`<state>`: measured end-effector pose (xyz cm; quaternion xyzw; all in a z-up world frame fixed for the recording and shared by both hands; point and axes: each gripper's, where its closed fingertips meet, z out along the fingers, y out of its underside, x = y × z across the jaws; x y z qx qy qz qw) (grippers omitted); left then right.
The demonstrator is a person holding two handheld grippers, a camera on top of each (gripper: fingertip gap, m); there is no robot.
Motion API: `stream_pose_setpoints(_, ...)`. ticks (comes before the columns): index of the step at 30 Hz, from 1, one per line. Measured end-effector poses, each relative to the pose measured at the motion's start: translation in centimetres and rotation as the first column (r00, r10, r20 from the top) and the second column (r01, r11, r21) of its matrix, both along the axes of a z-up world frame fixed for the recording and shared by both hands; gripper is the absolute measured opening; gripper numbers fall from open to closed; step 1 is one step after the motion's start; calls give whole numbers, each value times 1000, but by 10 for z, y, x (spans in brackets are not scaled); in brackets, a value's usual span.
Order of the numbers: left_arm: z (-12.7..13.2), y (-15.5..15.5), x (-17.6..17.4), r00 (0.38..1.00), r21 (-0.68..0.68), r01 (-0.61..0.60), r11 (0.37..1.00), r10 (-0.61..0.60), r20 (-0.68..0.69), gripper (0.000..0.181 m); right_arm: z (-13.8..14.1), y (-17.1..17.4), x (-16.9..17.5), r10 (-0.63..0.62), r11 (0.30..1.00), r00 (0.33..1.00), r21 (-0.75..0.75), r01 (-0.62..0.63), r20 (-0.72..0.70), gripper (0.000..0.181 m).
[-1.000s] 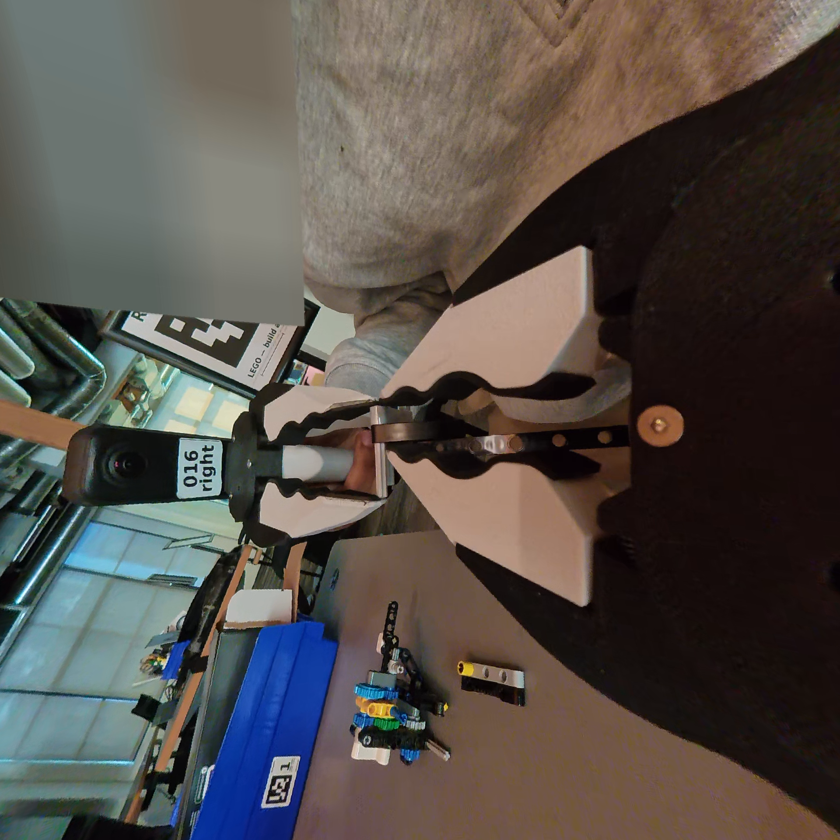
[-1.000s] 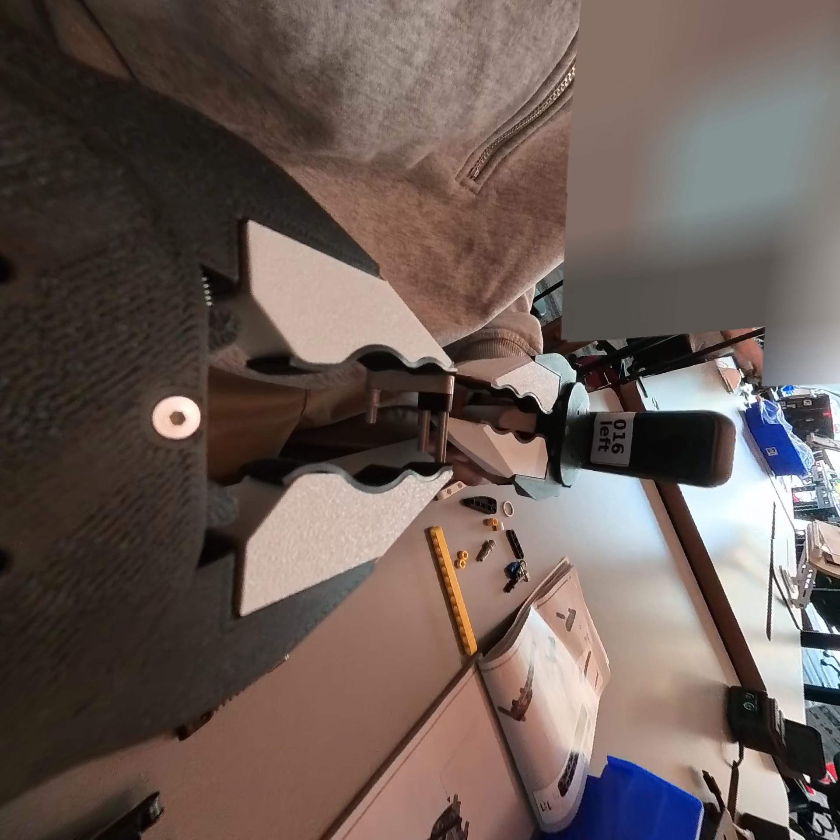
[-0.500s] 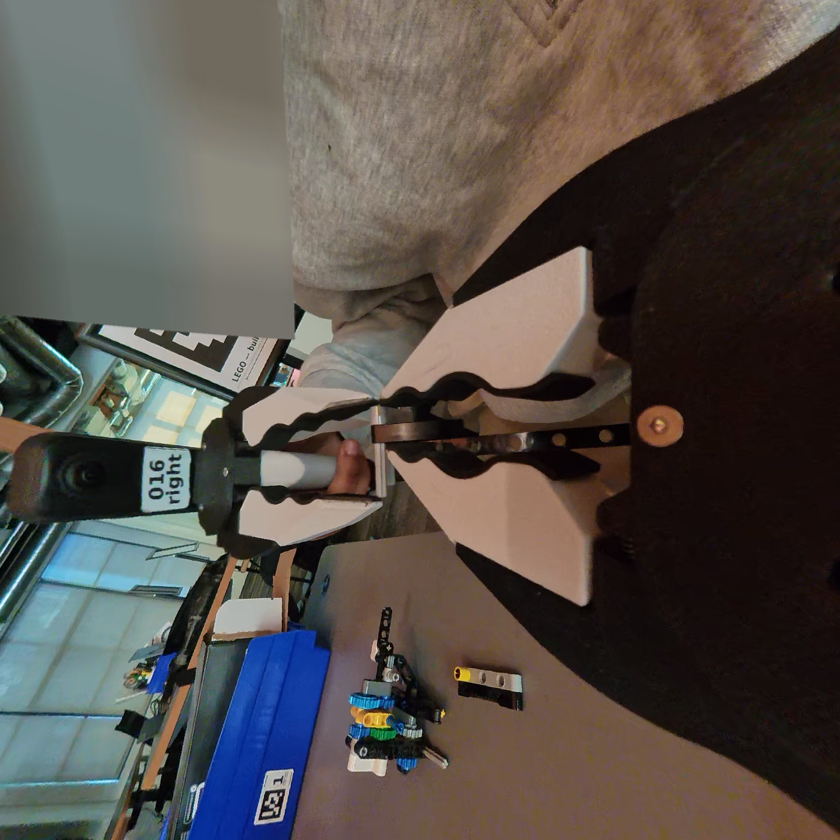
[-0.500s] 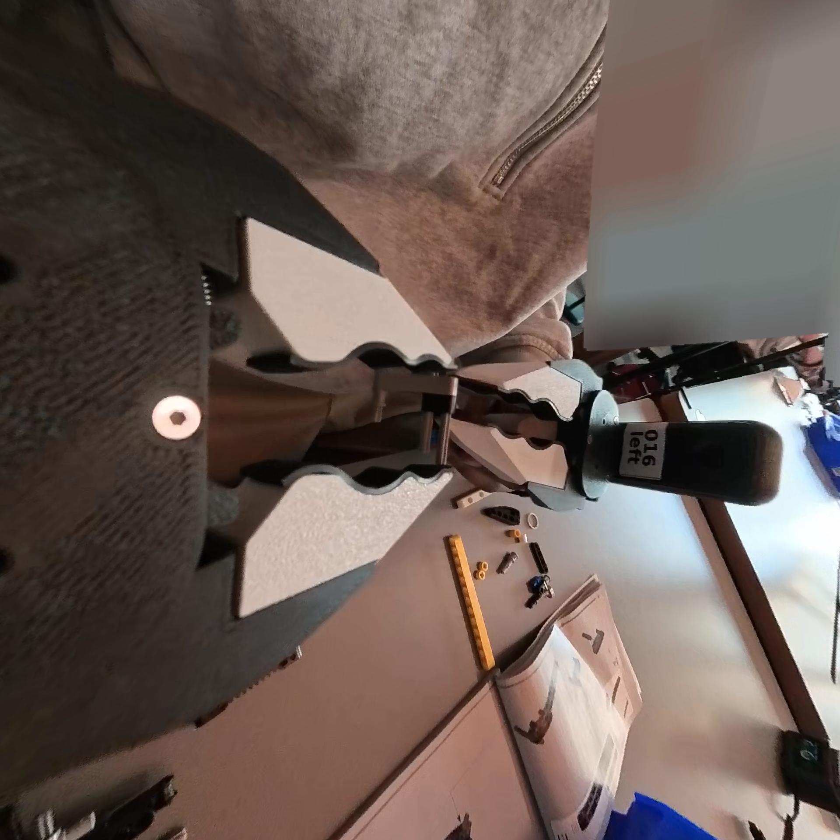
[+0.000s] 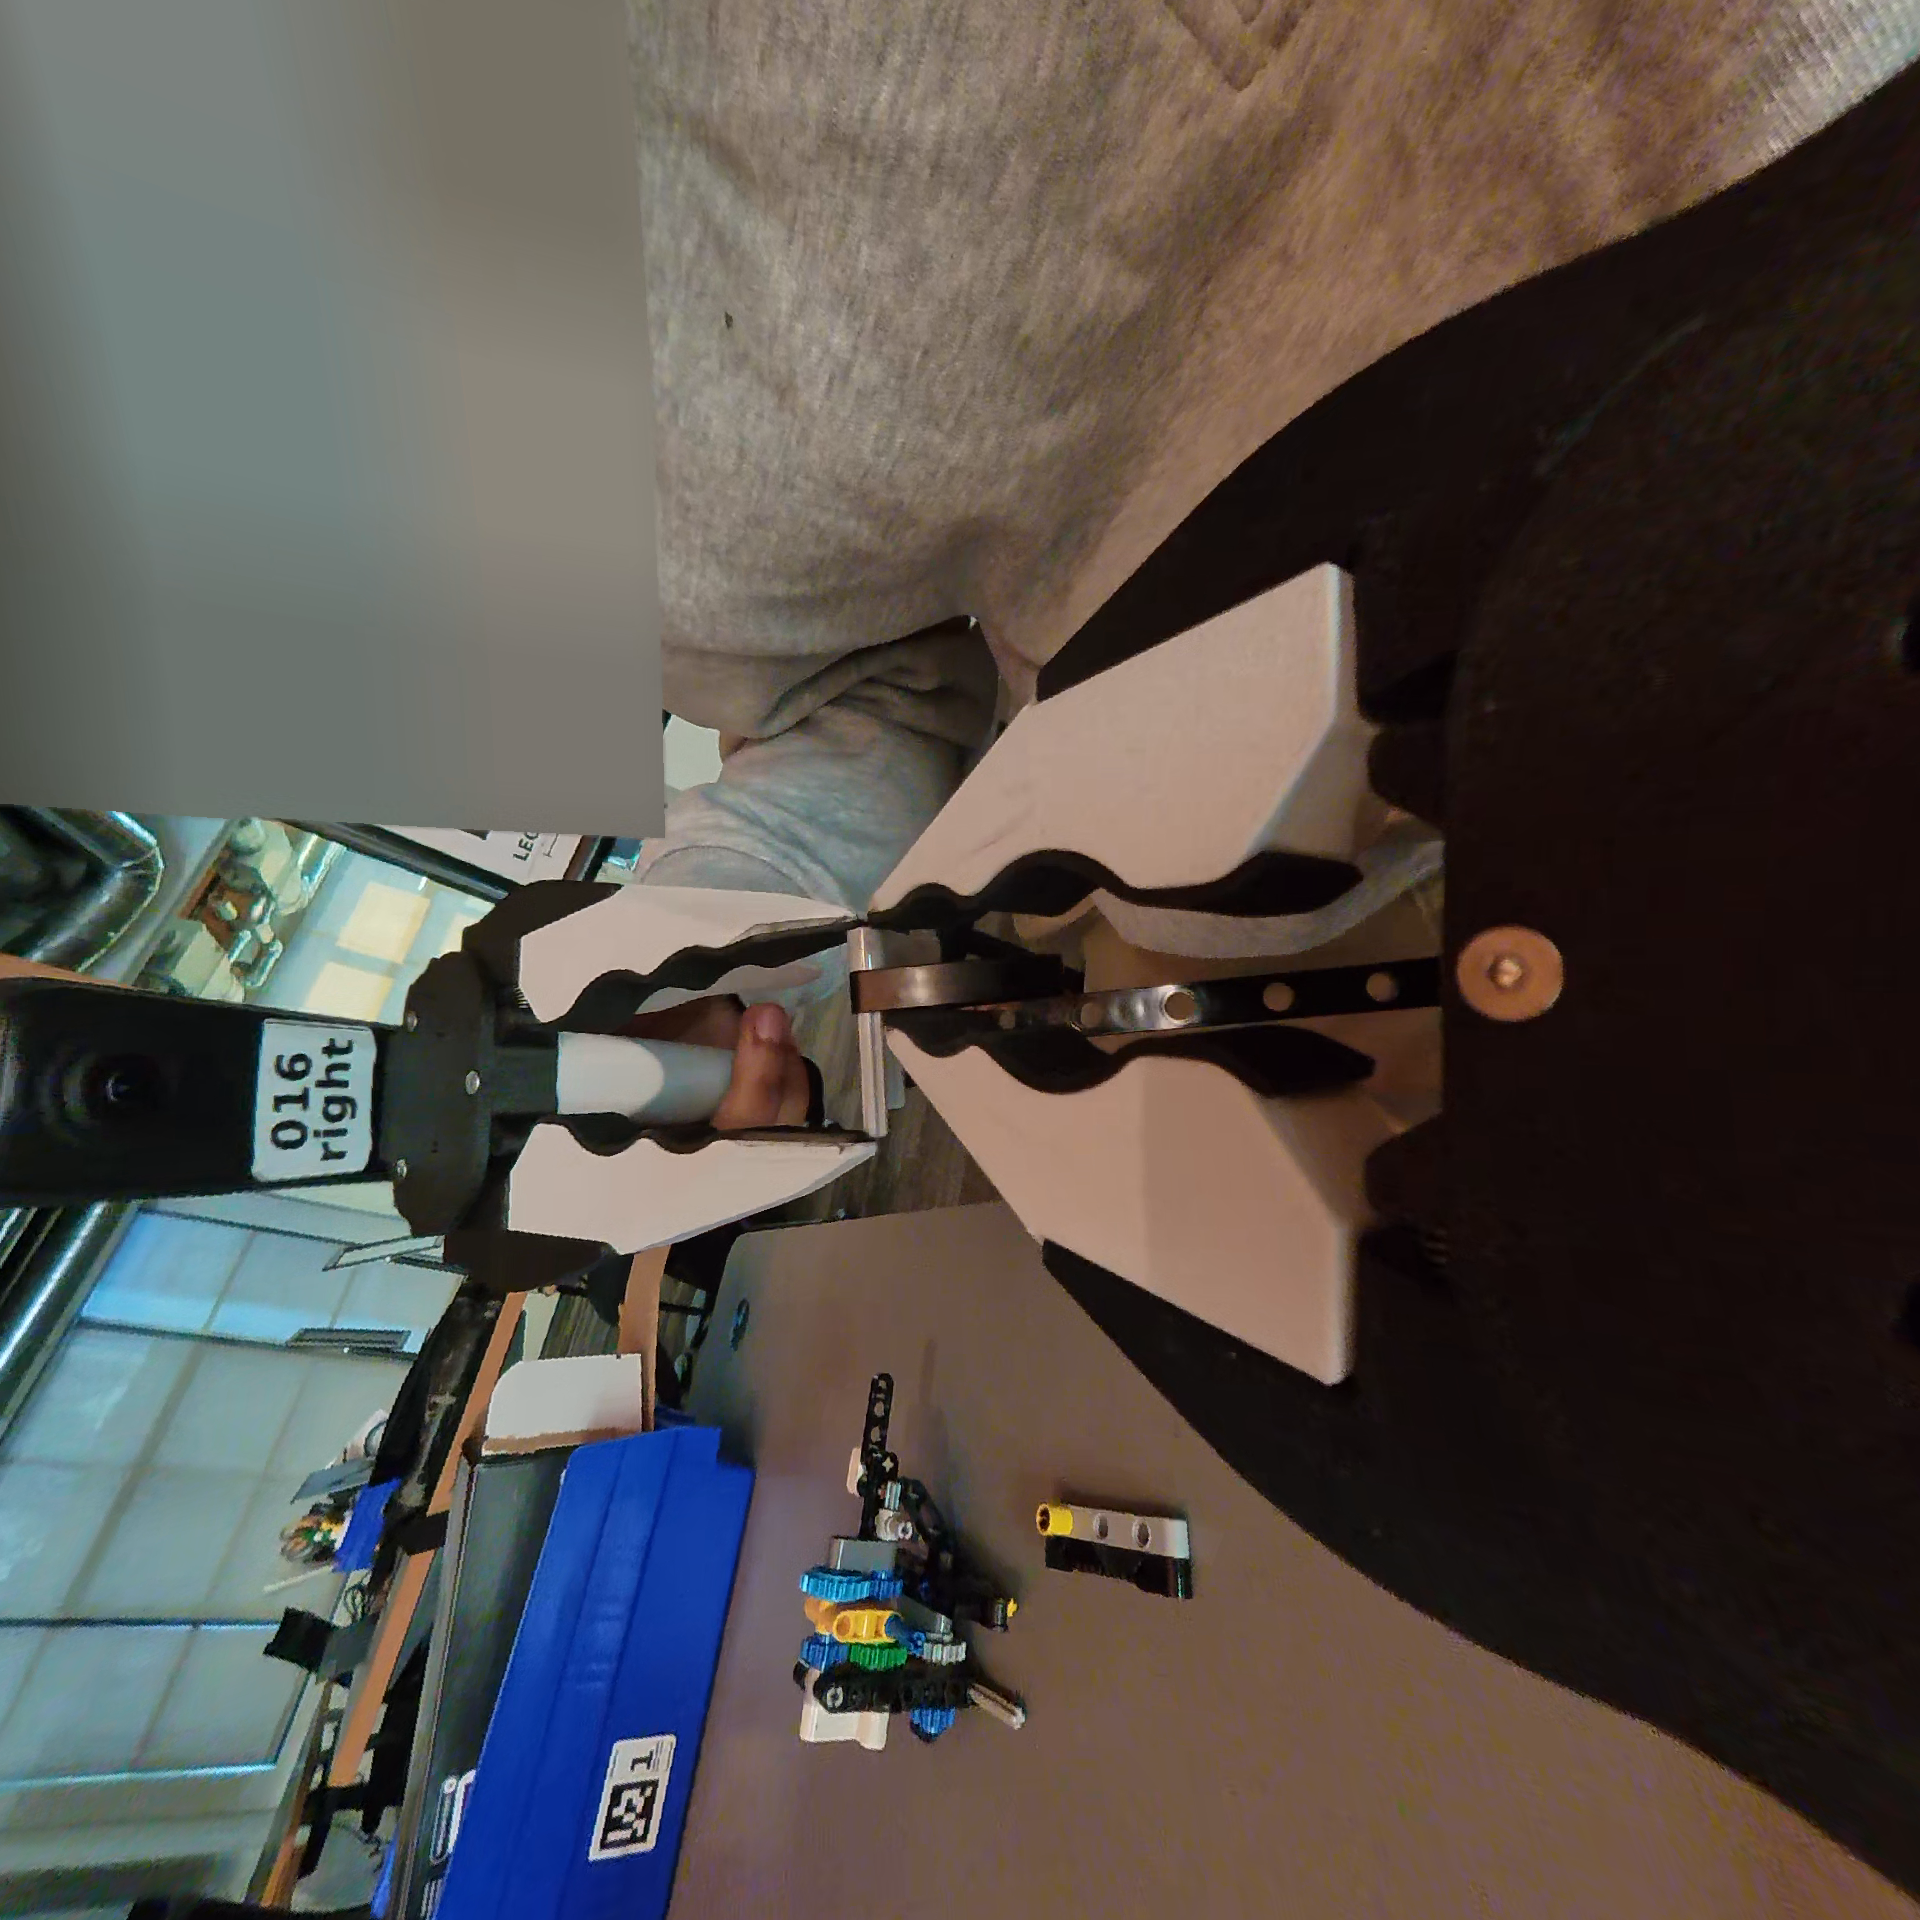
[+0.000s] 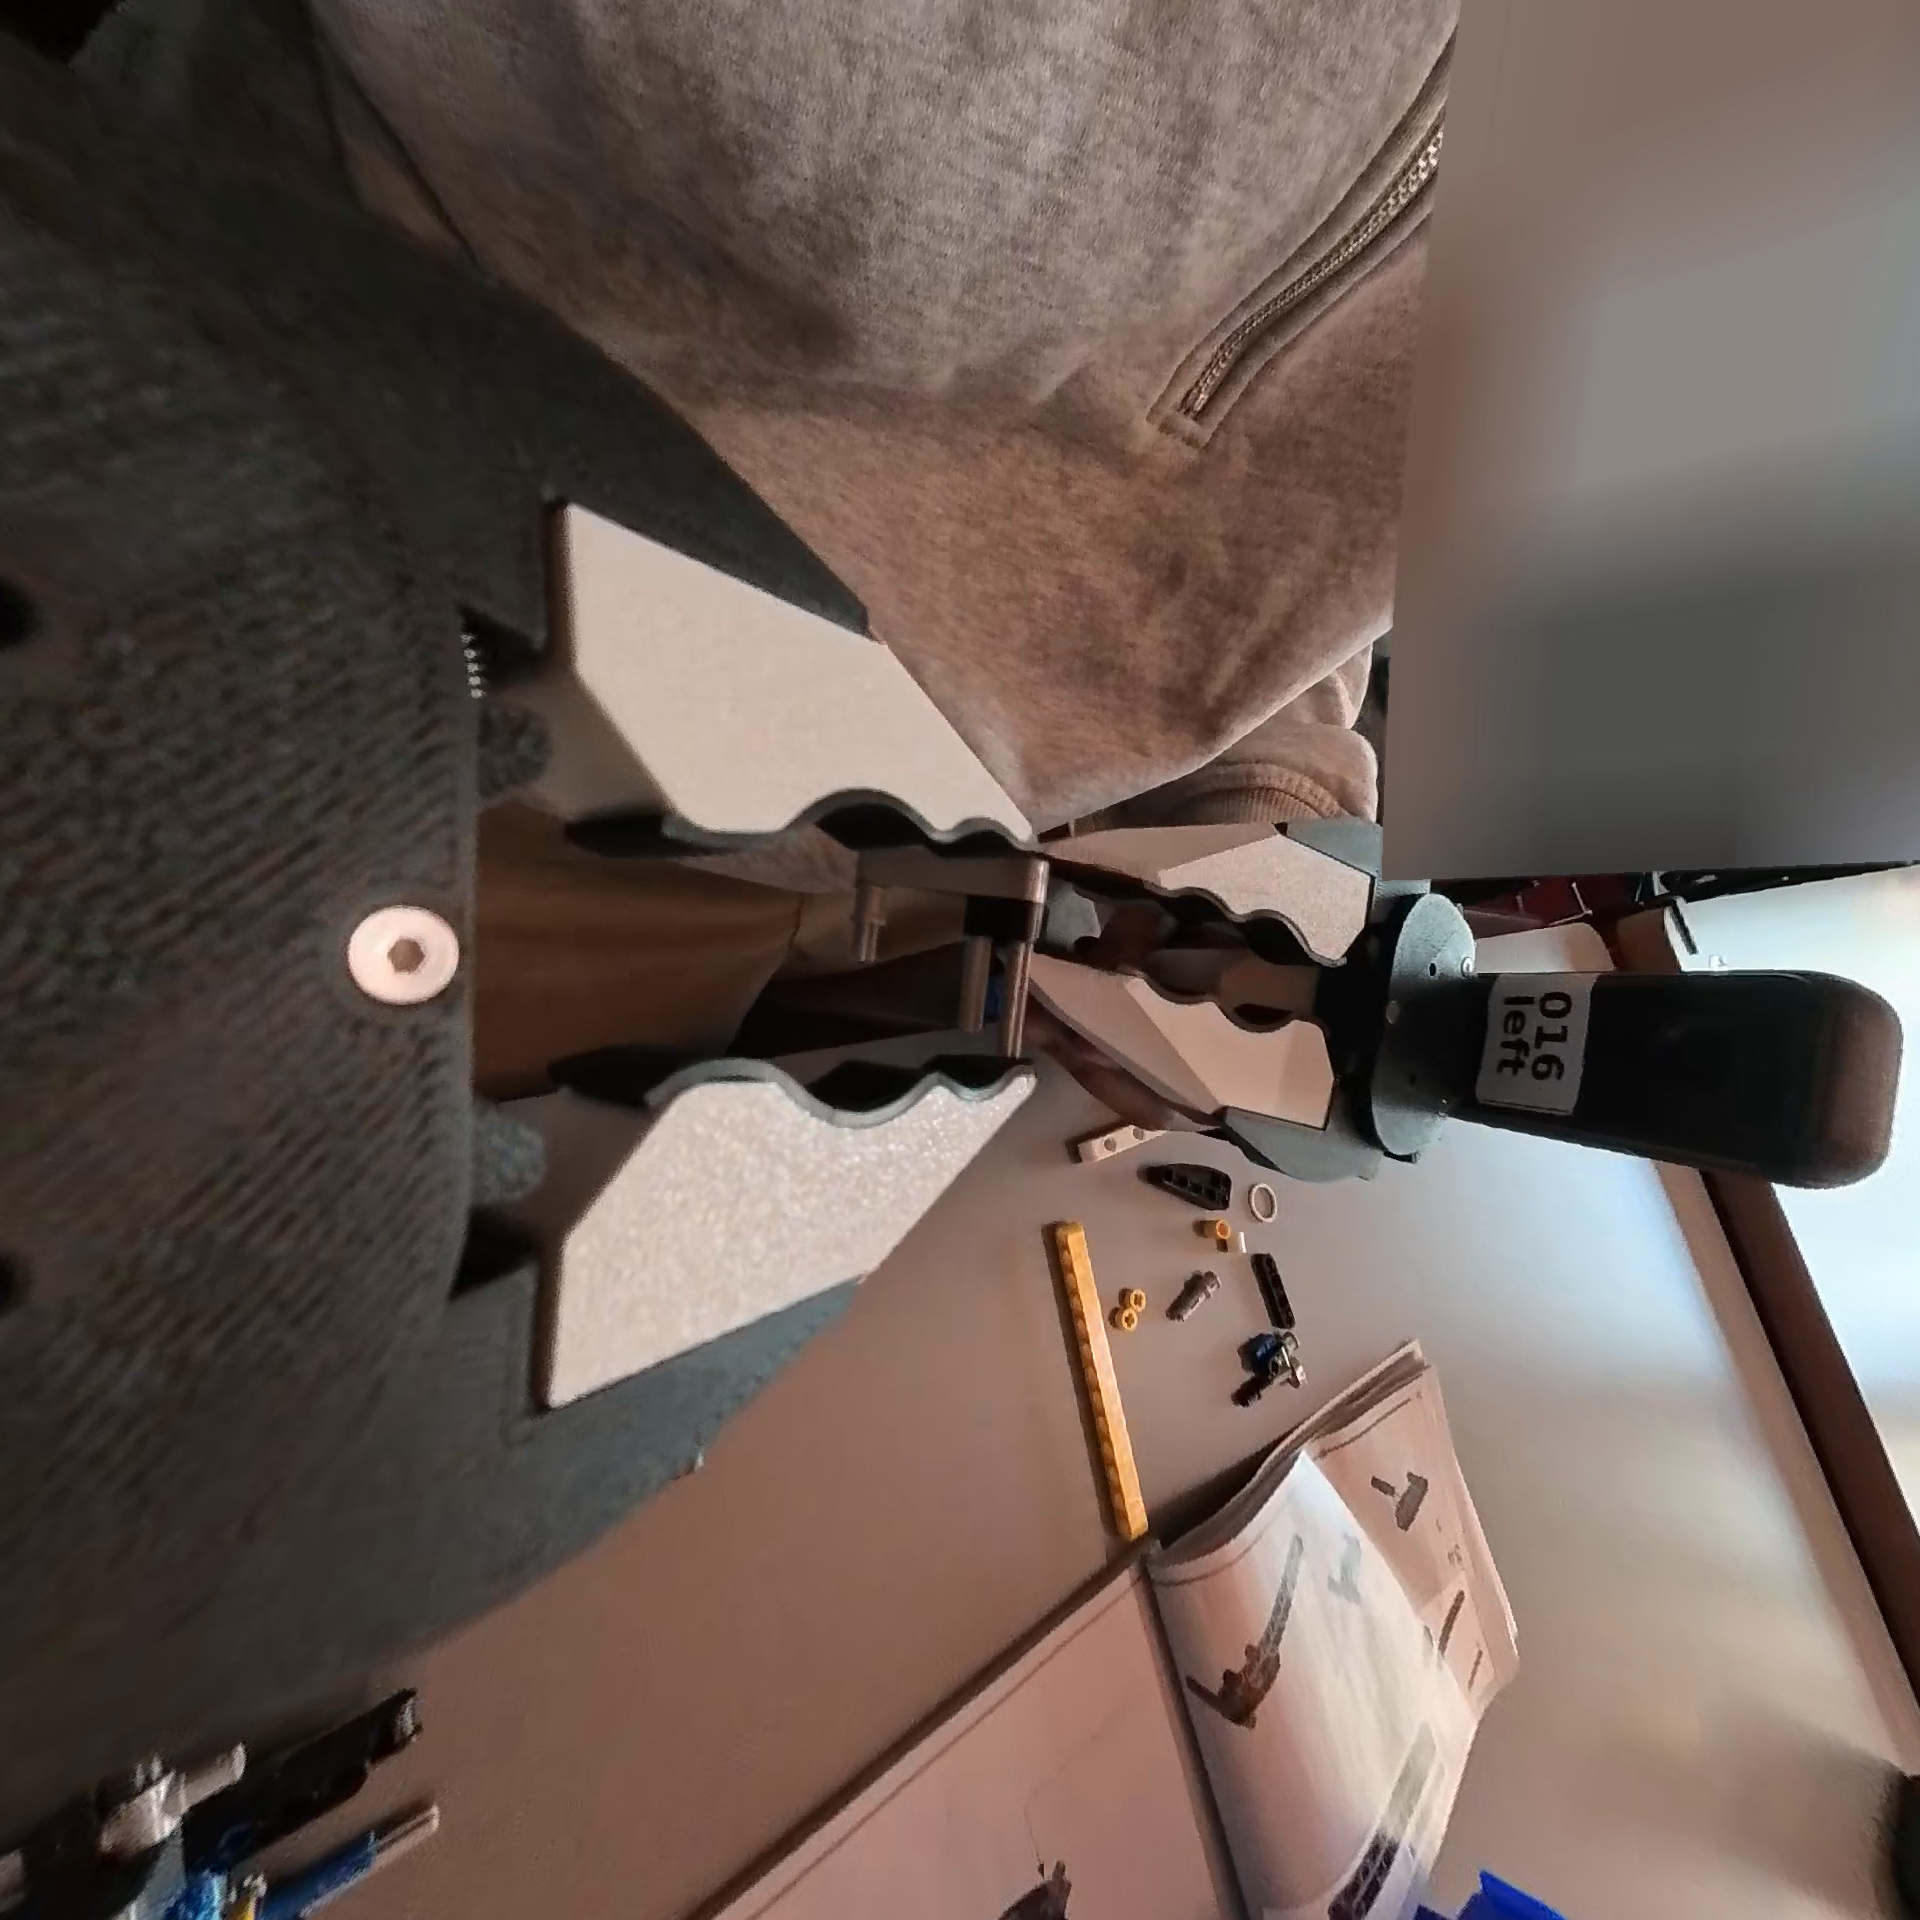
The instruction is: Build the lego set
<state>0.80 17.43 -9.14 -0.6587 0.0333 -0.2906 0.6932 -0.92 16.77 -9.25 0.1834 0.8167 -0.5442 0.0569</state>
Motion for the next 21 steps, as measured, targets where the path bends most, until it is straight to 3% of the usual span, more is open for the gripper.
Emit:
stream_pose_setpoints(2, -3, 3, -6, 999, -25, -45, 999, 45, 1, 10, 1, 0, 1, 2, 1000, 1000, -7, -2, -10, 30)
stream_pose_setpoints(3, -1, 2, -6, 999, -4, -40, 999, 40, -10, 9, 6, -2, 3, 21, 999, 1000, -36, -21, -19, 12)
stream_pose_setpoints(9, -5, -1, -6, 999, -29, -30, 999, 30, -22, 10, 2, -3, 3, 2, 1000, 1000, -22, -3, -24, 14)
stream_pose_setpoints(12, -5, 0, -3, 1000, -23, -17, 1000, 16, -27, 10, 7, 1, -4, -35, 999, 998, -35, 34, -48, 32)
stream_pose_setpoints(17, -2, 0, 1, 1000, -10, -5, 1000, 5, -29, 10, 2, 2, -4, -24, 1000, 999, -19, 23, -30, 48)
stream_pose_setpoints(21, -1, -1, 1, 1000, 0, 0, 1000, 0, -25, 10, 3, -1, 2, 11, 999, 1000, -41, -11, 2, 45)
